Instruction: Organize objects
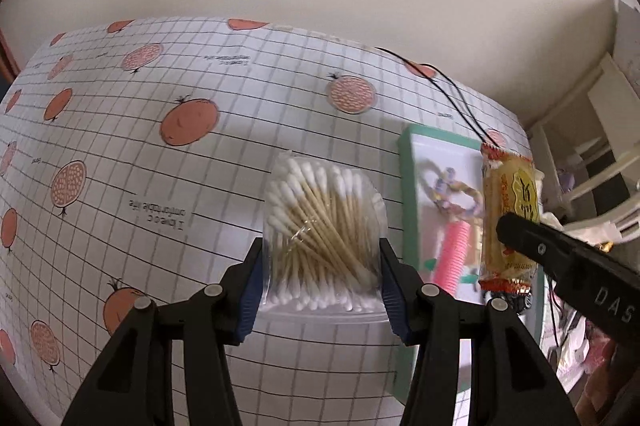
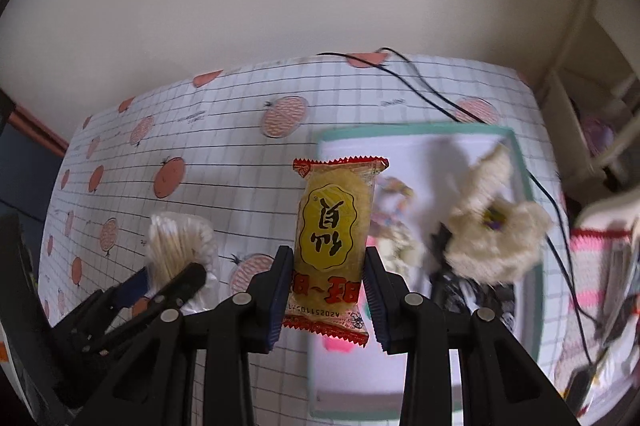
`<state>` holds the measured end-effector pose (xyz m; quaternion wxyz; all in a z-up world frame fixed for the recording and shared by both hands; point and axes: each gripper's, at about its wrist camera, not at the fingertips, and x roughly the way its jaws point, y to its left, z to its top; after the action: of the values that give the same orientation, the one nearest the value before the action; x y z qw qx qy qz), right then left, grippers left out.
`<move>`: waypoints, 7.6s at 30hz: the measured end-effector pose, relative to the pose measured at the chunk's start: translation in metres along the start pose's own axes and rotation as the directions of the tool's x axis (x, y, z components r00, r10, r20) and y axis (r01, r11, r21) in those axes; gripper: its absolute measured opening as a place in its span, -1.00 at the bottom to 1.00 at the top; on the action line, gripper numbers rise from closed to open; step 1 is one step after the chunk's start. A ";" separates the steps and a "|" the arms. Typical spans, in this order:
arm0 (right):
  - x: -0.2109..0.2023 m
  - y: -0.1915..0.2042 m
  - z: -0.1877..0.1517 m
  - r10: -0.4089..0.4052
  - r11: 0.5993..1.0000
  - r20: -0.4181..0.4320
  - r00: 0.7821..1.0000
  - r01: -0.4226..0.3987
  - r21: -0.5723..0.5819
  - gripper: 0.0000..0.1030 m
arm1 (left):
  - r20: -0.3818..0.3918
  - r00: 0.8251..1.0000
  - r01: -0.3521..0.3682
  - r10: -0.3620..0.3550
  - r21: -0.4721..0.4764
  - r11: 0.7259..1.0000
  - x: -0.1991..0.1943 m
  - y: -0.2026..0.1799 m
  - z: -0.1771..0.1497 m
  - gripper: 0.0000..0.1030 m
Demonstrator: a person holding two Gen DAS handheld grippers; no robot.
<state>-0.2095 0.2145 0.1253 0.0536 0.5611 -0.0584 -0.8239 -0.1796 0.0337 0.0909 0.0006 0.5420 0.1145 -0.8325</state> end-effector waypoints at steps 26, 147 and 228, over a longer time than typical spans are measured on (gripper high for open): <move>-0.015 -0.091 -0.057 -0.137 0.973 -0.005 0.991 0.135 0.189 -0.26 | -0.082 0.992 0.113 -0.099 0.194 0.974 0.019 -0.102 -0.041 0.06; -0.007 -0.110 -0.081 -0.116 0.967 -0.018 0.993 0.117 0.228 1.00 | 0.029 0.996 -0.087 0.084 0.132 0.987 0.016 -0.069 -0.027 1.00; 0.001 -0.055 -0.210 -0.139 0.978 0.056 0.989 0.128 0.162 1.00 | 0.040 0.991 -0.131 0.125 0.199 0.971 -0.012 0.019 -0.142 1.00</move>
<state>-0.0157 0.2613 0.0391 -0.0486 0.5381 -0.0877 -0.8369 -0.0440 0.0410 0.0436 0.0010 0.5340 -0.0054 -0.8454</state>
